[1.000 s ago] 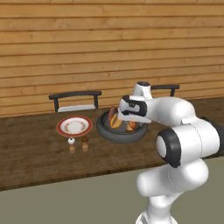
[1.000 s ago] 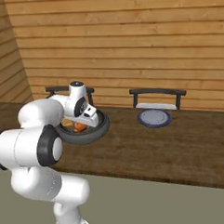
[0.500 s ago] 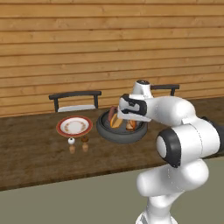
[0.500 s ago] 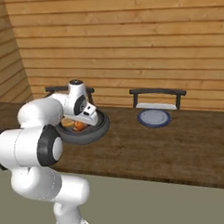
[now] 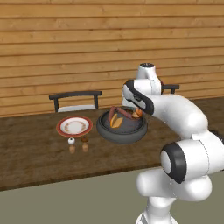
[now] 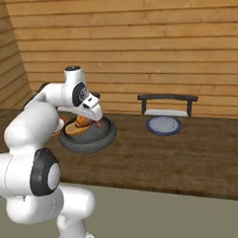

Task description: Place one bun and one sausage from the bowl on each plate.

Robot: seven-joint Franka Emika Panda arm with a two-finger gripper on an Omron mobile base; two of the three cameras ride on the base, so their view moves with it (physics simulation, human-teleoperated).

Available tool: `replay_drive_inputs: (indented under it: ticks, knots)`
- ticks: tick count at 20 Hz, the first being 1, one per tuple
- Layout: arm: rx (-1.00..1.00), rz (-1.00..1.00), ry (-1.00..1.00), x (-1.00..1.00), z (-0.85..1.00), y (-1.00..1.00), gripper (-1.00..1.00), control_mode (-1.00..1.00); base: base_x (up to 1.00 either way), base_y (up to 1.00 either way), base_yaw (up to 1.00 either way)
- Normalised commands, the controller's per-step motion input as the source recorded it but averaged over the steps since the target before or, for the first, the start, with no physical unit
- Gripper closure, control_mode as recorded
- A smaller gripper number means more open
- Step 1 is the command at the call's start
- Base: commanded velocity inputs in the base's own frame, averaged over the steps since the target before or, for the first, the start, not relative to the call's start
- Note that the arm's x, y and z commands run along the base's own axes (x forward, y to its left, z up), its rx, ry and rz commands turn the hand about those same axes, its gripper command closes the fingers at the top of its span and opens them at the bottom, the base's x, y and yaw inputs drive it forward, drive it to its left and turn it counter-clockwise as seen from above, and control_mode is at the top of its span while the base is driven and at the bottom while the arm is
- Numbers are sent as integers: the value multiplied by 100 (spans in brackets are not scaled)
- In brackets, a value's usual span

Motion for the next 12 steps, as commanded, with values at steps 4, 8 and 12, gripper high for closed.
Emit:
replay_drive_inputs:
  ticks: [4, 8, 12]
  knots:
    - [0, -10, 0, -19, 63, -94, 100, -100, 0, 0, 0]
    - [0, -5, 3, -8, 60, -97, 100, -100, 0, 0, 0]
    - [0, -1, 1, 0, 32, -100, 100, -100, 0, 0, 0]
